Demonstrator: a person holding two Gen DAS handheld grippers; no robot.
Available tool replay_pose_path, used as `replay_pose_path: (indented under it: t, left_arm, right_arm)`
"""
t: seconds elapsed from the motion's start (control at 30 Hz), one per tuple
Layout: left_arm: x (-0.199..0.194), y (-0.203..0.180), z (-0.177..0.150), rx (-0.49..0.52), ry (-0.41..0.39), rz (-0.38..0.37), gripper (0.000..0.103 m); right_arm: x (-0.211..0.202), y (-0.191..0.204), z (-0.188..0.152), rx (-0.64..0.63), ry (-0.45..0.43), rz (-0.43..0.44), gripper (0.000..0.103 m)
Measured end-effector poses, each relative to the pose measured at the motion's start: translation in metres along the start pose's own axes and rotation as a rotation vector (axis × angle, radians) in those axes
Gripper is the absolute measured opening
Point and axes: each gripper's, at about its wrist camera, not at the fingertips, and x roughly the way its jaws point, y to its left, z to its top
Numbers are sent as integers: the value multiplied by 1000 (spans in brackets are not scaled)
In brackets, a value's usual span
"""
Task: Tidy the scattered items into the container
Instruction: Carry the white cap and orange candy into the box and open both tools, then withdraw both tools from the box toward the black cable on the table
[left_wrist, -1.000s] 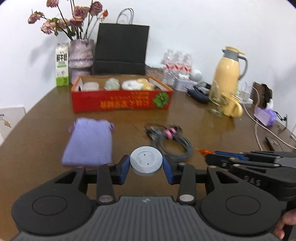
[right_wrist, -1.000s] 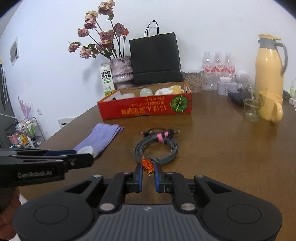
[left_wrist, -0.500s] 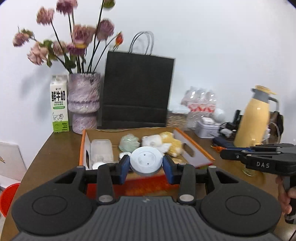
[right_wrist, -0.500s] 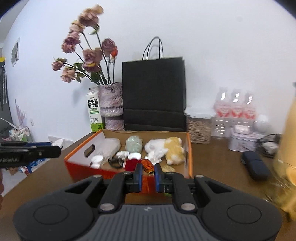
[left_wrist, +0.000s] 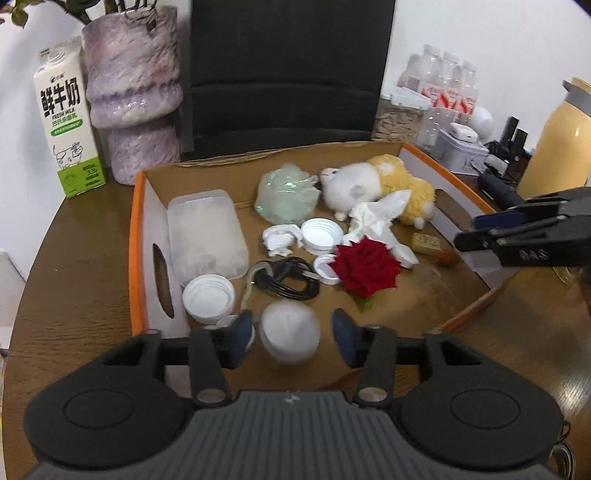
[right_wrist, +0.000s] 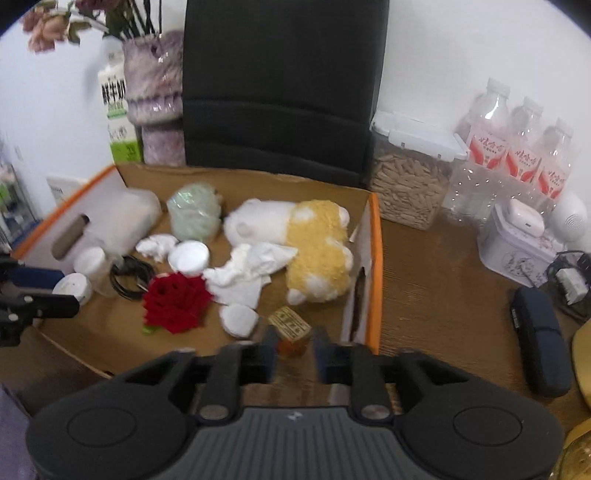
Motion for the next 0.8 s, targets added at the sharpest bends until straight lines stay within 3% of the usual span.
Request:
replay_pose_path:
  t: [0.07,0.27,0.47,0.6,0.7,0.8]
  left_arm:
    - [-2,3,2,-6,0,-16,56]
    - [-28,16,17,-110,-36,-53,69]
    - [-76,14,15,-119,-87,-26,83]
    - [-113,11,-6,-128,-101,18,93]
    - [-148,9,-35,-139,-148,11,99]
    - [-174,6,-67,-172,-166,15,100]
  right_arm:
    - [-5,0,-2,-10,-24,-6,56]
    - [-29,-14,11,57,-72,50,60]
    - [-72,-15,8,85,-108,114,71]
    - [-101,-14,-10,76,-119,113,77]
    - [-126,-15,-32,81,-136,123,83]
    - [-148,-13,-64,104,-132,140,84]
